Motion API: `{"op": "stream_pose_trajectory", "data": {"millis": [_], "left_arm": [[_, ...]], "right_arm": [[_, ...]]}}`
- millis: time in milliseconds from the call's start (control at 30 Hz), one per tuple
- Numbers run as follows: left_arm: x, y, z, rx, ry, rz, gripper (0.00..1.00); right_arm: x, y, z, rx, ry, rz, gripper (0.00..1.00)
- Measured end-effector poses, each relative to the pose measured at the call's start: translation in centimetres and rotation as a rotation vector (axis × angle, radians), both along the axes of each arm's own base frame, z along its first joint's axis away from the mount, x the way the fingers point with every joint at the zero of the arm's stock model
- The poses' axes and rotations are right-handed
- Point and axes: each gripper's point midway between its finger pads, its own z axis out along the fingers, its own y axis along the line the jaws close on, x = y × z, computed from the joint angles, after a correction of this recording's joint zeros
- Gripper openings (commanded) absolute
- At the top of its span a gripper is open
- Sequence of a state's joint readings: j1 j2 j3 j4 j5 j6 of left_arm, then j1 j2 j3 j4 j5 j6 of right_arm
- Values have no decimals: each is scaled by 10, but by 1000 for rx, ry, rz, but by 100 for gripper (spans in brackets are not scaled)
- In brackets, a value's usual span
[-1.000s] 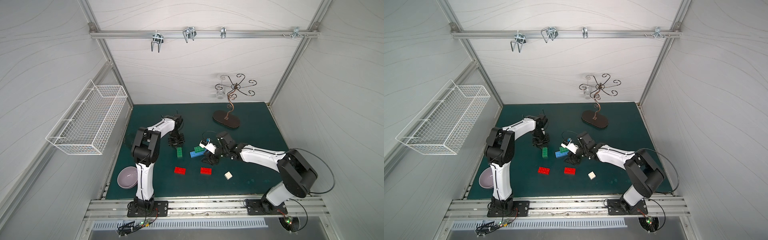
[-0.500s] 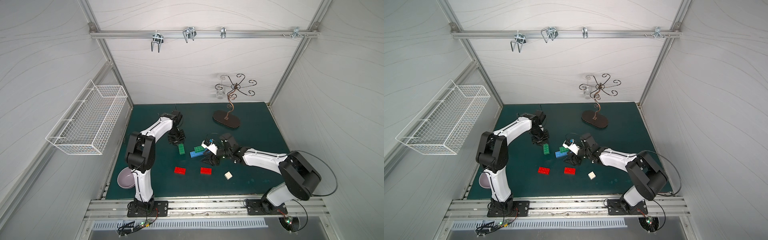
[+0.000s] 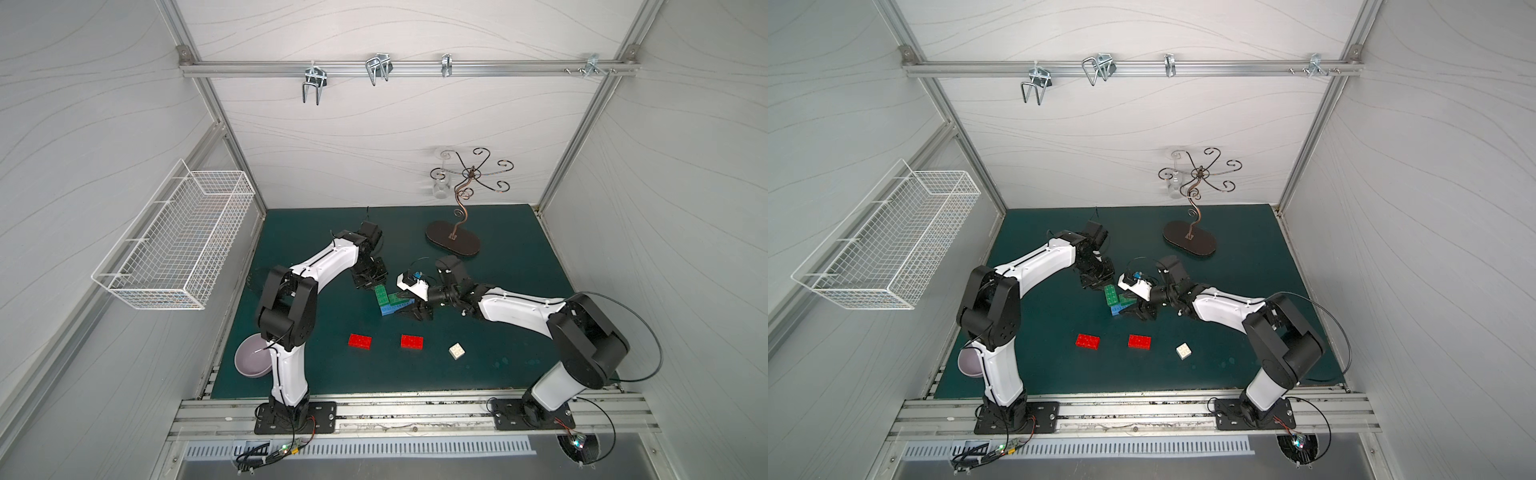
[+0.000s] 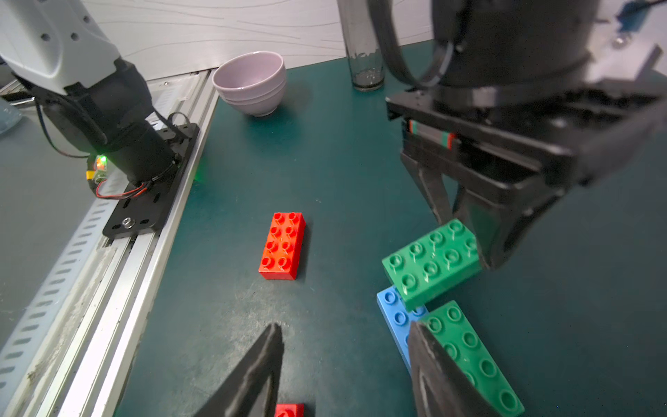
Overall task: Assemble a small pinwheel with lego
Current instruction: Assemble the lego brick with the lego brick.
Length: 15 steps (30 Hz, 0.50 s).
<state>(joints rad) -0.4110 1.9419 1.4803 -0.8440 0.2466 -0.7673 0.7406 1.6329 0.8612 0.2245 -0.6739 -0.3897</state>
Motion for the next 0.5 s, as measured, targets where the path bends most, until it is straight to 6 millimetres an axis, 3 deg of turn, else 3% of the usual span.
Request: {"op": "stream_pose_trajectory", "data": {"millis": [300, 500], "left_arm": [[1, 3, -9, 35, 9, 4, 1], [8, -2, -3, 40, -15, -3, 1]], "right_arm": [[-3, 12, -24, -17, 60, 54, 58], [4, 24, -17, 6, 38, 88, 57]]}}
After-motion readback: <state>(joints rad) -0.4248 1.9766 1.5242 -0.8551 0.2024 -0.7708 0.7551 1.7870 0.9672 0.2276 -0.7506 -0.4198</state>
